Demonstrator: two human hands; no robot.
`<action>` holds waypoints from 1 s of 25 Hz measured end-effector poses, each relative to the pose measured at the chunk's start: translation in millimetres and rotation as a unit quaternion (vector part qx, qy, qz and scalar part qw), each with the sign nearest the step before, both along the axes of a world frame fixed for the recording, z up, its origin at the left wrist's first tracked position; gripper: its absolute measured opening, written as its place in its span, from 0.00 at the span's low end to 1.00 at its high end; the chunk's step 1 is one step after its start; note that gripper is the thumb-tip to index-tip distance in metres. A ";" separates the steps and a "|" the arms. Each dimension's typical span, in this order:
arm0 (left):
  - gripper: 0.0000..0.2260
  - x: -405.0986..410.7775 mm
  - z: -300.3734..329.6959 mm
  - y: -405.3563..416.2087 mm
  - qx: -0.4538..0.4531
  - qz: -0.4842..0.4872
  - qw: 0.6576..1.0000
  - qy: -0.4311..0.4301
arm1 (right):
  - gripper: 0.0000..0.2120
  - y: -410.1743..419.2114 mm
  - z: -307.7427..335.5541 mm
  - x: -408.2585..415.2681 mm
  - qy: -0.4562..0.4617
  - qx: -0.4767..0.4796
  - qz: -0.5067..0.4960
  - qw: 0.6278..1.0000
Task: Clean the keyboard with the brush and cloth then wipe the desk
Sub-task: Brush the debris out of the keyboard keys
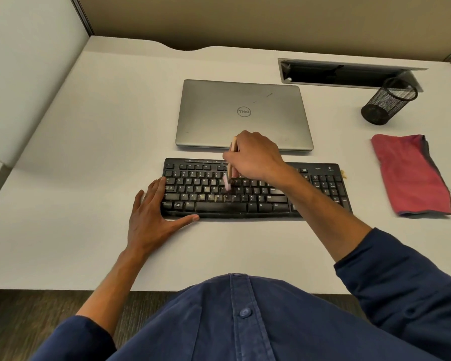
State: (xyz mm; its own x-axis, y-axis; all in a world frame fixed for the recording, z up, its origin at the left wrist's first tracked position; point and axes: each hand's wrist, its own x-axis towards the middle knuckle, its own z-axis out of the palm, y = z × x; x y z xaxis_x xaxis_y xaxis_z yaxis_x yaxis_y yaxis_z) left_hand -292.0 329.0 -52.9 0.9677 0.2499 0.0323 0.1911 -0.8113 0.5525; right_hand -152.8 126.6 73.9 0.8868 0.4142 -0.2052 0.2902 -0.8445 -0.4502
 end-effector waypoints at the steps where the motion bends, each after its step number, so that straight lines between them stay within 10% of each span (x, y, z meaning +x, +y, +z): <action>1: 0.54 0.3 -0.6 -0.5 0.001 -0.003 1.000 -0.001 | 0.10 0.1 1.1 0.2 -0.011 -0.001 -0.004 1.000; 25: 0.52 -0.7 2.4 -1.6 -0.013 0.006 1.000 0.008 | 0.12 -0.4 4.3 -21.6 0.061 -0.024 0.046 0.997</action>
